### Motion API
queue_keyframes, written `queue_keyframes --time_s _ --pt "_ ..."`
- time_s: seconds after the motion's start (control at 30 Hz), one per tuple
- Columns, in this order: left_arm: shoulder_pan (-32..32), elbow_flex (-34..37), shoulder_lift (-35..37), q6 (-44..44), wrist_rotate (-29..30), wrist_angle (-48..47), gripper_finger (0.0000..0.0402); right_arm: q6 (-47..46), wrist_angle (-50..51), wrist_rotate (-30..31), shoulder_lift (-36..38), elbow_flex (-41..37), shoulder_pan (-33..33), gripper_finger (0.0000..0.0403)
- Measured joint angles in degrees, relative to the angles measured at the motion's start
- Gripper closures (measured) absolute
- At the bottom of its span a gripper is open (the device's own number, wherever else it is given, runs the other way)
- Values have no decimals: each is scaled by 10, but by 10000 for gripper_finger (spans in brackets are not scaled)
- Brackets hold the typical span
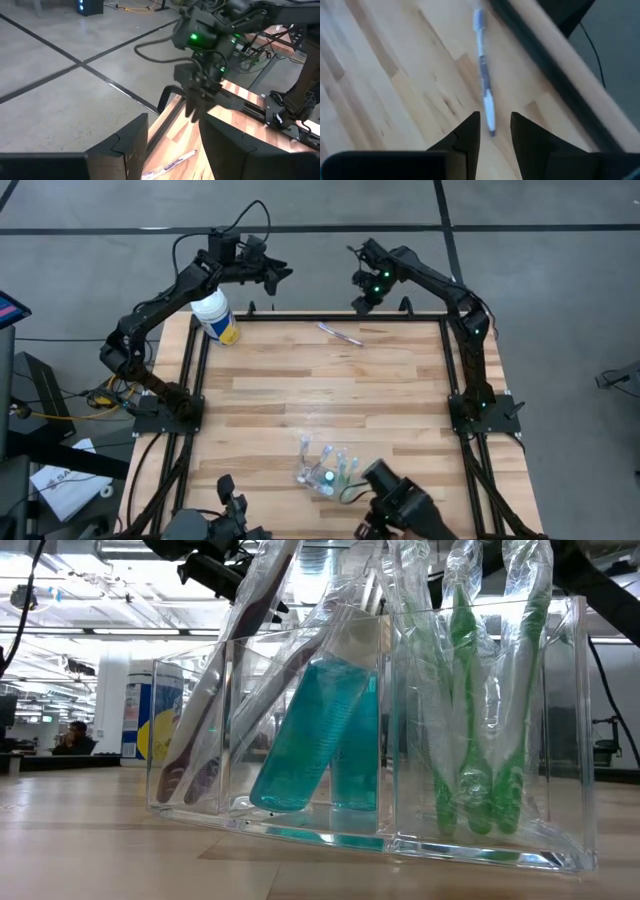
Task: Pick & Place toothbrushing station
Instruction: Put the purple toothbrush in the transparent organizer
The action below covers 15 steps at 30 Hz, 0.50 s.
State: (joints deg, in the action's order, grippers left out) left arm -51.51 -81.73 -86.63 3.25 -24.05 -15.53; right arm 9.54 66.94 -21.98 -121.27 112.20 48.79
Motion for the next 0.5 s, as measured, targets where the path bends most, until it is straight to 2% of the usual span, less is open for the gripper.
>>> queue_keyframes --time_s 0.37,0.5 --pt "0 0 0 0 3 7 230 55 24 -11 -8 -2 58 301" --pt "0 0 0 0 13 7 230 57 8 -33 -6 -47 67 301"
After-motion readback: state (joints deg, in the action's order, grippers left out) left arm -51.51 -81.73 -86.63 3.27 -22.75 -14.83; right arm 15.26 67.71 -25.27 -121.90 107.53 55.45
